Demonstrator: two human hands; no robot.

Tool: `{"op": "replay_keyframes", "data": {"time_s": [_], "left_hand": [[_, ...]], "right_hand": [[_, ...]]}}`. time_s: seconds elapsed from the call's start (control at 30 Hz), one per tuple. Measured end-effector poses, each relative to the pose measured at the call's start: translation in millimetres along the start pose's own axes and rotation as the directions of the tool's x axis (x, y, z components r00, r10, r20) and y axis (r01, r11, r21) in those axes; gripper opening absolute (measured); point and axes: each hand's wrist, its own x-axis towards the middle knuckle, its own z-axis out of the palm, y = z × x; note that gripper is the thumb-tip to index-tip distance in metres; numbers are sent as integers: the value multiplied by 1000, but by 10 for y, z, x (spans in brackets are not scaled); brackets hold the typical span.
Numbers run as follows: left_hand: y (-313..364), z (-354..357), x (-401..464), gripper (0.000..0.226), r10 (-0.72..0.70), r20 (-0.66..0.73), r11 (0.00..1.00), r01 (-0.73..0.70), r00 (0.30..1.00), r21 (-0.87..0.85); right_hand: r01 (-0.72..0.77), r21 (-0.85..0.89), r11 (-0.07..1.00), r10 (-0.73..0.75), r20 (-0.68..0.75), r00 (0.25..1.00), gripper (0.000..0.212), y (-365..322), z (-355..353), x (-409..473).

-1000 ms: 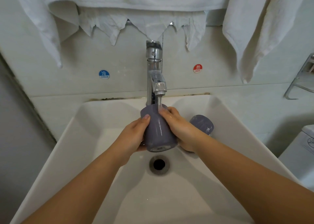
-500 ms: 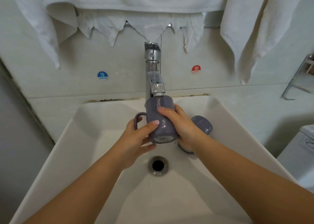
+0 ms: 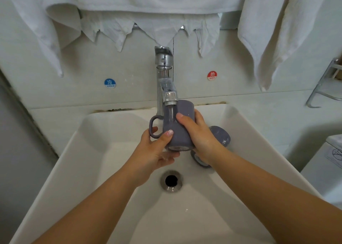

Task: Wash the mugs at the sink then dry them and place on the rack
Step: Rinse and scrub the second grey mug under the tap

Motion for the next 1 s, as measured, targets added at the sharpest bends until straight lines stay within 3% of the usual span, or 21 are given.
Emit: {"op": "replay_keyframes", "data": {"time_s": [0.1, 0.27, 0.4, 0.5, 0.6, 0.73, 0.83, 0.93, 1.0], "left_hand": [[13, -17, 11, 52, 3, -61, 1000, -4, 998, -10], [-14, 46, -6, 93, 18, -64, 987, -7, 998, 161], [-55, 38, 23, 74, 60, -97, 965, -32, 993, 262], [-68, 12, 72, 51, 30, -164, 980, 2, 986, 197], [-29, 51, 48, 55, -47, -196, 989, 72, 979, 125], [-9, 73, 49, 80, -121, -250, 982, 152, 961, 110], [-25, 49, 70, 74, -128, -282, 980, 164, 951, 108], [-12, 21, 68, 69, -232, -250, 968, 247, 940, 31], [19, 8, 46, 63, -251, -255, 957, 279, 934, 81]], "right_hand": [[45, -3, 999, -45, -25, 999, 58, 12, 41, -6], [117, -75, 990, -114, 33, 993, 42, 46, 149, -71], [114, -83, 990, -112, 24, 993, 38, 19, 186, -100], [91, -64, 994, -90, 15, 996, 39, 7, 183, -120], [125, -96, 988, -124, 7, 992, 42, 26, 218, -139], [150, -130, 980, -147, 34, 989, 45, 53, 306, -184], [160, -157, 975, -159, 22, 987, 45, 59, 333, -175], [178, -217, 960, -174, 42, 984, 44, 110, 341, -177], [200, -283, 938, -195, 44, 980, 43, 134, 323, -174]]}}
